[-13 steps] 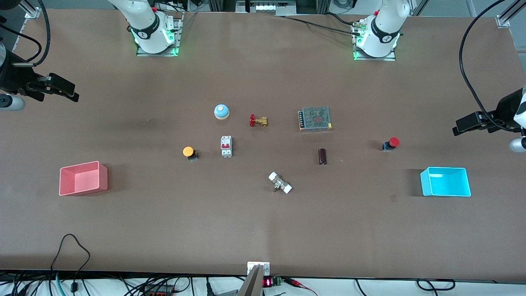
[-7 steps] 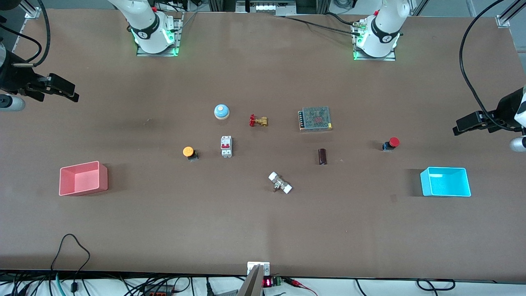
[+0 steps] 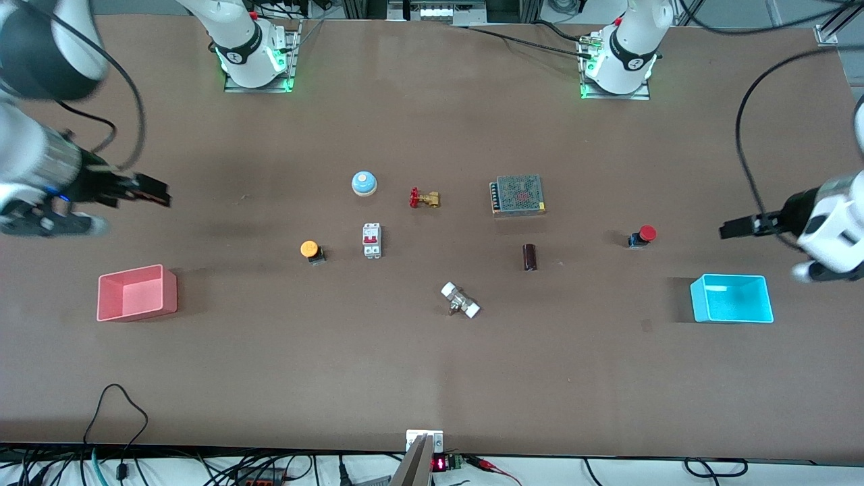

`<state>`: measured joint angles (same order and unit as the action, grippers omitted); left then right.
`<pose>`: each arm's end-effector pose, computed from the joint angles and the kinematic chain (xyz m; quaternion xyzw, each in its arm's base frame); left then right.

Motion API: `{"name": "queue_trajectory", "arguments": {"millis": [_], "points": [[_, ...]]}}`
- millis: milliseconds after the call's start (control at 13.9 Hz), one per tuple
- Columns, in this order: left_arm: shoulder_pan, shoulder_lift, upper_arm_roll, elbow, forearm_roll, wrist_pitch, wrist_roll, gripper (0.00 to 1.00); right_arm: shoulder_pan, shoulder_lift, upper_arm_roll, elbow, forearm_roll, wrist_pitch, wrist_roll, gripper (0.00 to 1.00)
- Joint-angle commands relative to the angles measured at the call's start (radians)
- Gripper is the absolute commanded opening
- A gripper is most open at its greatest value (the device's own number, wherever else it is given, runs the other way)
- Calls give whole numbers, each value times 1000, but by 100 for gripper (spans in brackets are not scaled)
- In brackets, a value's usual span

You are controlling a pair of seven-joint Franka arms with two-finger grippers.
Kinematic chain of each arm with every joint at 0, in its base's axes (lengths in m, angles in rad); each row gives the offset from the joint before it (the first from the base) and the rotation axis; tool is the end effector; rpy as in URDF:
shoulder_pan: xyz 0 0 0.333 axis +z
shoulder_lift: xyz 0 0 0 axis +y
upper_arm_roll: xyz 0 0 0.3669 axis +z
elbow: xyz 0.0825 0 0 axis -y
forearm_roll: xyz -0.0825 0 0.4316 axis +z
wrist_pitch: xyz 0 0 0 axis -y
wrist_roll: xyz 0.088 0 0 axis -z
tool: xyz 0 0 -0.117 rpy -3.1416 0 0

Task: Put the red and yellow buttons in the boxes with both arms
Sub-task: 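Move the right gripper toward the yellow button while the left gripper reaches the red button, then lower and close the right gripper on the yellow button while the left grasps red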

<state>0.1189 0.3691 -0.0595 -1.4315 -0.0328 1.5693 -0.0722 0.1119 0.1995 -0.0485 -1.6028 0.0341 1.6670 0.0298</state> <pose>0.7057 0.0444 0.4939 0.9907 0.0679 -0.1152 0.0264 0.6622 0.0483 0.5299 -0.9975 -0.0141 0.0680 0.0088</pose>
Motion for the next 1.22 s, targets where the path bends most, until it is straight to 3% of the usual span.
{"name": "queue_trajectory", "arguments": {"millis": [0,72,216,575,863,1150], "points": [[-15,98,0,26,2,0,5,100,31,67,1,1,6,31,-5,100],[-12,129,-2,20,1,38,8,100,44,80,1,-17,7,81,8,100],[-15,131,-3,-54,4,171,9,100,58,66,16,-153,9,263,62,100],[-22,105,-8,-271,8,363,28,100,48,60,157,-354,-8,574,269,100],[-21,99,-10,-385,7,439,81,100,48,103,225,-387,-48,669,271,100],[-21,58,-13,-516,5,547,81,100,51,150,233,-387,-60,736,271,100]]}}
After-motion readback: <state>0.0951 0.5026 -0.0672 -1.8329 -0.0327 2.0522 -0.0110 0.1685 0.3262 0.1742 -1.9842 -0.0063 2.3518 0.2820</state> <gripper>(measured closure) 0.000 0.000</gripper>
